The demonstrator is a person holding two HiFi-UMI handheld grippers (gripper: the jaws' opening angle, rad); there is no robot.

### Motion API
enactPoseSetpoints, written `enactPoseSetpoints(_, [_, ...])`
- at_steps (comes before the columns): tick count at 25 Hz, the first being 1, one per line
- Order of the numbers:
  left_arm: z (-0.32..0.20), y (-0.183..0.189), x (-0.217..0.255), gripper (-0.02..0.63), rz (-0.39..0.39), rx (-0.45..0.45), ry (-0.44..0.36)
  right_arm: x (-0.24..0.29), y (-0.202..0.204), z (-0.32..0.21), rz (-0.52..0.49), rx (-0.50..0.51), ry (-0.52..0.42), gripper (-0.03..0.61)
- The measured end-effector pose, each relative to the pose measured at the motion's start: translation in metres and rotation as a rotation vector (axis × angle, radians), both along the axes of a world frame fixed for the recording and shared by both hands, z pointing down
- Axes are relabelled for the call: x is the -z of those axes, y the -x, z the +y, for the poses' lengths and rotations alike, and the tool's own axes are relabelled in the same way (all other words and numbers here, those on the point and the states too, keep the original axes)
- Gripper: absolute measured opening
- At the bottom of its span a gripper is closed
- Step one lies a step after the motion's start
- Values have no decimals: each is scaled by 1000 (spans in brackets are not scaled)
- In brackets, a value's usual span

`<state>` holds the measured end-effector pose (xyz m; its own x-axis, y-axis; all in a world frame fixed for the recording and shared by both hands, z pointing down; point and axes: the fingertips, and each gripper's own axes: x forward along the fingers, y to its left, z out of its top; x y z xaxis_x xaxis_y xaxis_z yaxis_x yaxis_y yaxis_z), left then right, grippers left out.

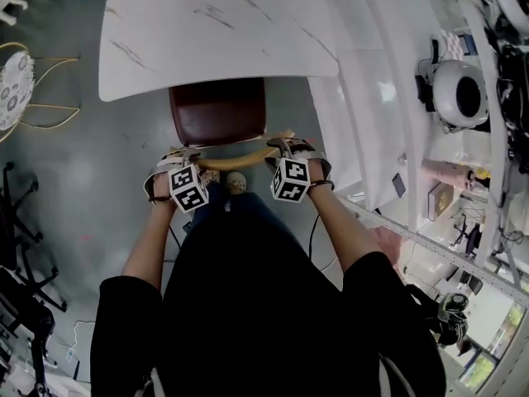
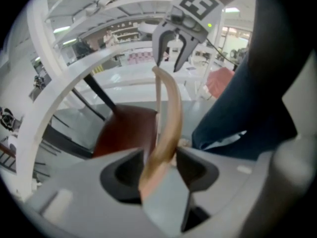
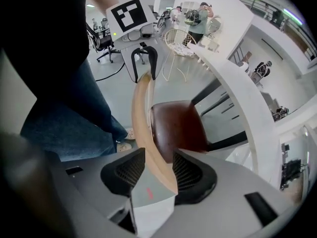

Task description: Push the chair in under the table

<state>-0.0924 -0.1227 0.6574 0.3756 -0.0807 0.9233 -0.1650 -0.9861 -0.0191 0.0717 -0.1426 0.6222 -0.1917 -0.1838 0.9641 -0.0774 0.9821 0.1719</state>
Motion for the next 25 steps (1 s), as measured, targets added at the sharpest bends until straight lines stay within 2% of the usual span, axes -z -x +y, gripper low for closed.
enactPoseSetpoints(4, [-12,1,39,135,133,139,-58,36,10,-5,-127,-59,-28,159])
enactPoseSetpoints(6, [-23,3,61,66,196,224,-99,58,19,-14,-215,-121,-68,115])
enactPoseSetpoints(8, [-34,2,84,57,254,298,-129,83,29,-25,-309,-202,-119,66])
enactPoseSetpoints(12, [-55,-7,142,9,396,418,-198,138,42,-49,-521,-368,-212,32])
enactPoseSetpoints(19, [-93,-24,251,8,597,543,-379,240,38,-91,-827,-589,-417,23])
enactPoseSetpoints(21, [-100,-29,281,8,651,581,-440,268,35,-99,-881,-608,-483,21])
enactPoseSetpoints(25, [-108,-29,327,8,695,671,-569,322,25,-106,-967,-604,-603,21])
